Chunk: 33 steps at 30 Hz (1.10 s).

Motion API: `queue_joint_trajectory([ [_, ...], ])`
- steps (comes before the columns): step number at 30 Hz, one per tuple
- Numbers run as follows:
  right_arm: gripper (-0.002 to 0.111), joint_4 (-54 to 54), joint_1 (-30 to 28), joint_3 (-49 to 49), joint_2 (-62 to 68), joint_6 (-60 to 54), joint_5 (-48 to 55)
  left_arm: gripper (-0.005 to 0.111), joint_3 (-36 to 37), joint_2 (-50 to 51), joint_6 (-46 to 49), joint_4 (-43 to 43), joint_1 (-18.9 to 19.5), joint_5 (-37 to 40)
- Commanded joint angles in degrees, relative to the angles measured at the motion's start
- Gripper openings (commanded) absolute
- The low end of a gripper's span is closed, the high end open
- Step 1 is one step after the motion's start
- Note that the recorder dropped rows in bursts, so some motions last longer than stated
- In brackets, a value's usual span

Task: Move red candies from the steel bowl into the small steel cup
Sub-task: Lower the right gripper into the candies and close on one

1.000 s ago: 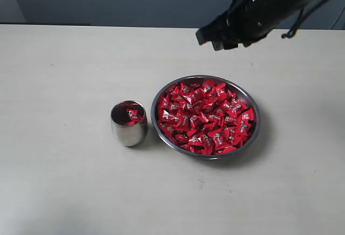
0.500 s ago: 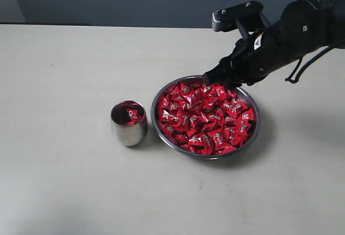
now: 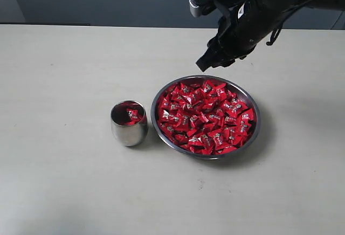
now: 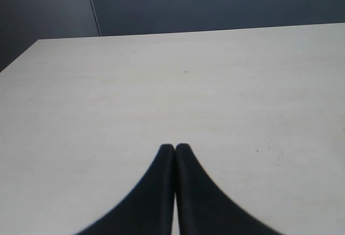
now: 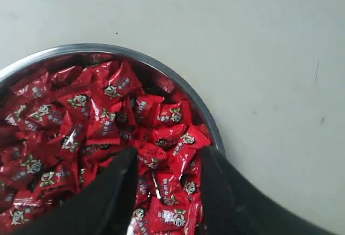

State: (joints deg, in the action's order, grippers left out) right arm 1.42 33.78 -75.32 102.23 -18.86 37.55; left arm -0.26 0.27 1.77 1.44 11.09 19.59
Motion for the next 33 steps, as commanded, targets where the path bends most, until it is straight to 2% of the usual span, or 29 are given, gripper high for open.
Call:
queue_joint_trajectory([
  [1,0.038,1.02,-0.39,-1.45,0.30,-0.37,1.68,0.000,0.26,-0.27,-0.08,0.11,-0.38,-0.45],
  [11,0.038,13.61,0.70,-1.45,0.82,-0.85,4.96,0.000,0.26,-0.27,-0.08,0.11,-0.38,-0.45],
  [14,0.038,19.85,2.47,-1.45,4.13,2.42,9.82,0.000,0.26,-0.27,-0.08,0.11,-0.38,-0.45],
  [18,0.038,19.00,3.44,-1.45,6.92,18.38,10.16,0.000,0.26,-0.27,-0.08,0.11,-0.38,-0.45],
  [25,0.038,17.78,4.00,-1.45,7.65,25.05,8.88,0.000,0.26,-0.27,-0.08,0.11,-0.38,-0.45],
  [33,0.027,18.39,5.62,-1.45,12.06,26.34,8.74,0.000,0.26,-0.27,-0.08,0.11,-0.38,-0.45],
])
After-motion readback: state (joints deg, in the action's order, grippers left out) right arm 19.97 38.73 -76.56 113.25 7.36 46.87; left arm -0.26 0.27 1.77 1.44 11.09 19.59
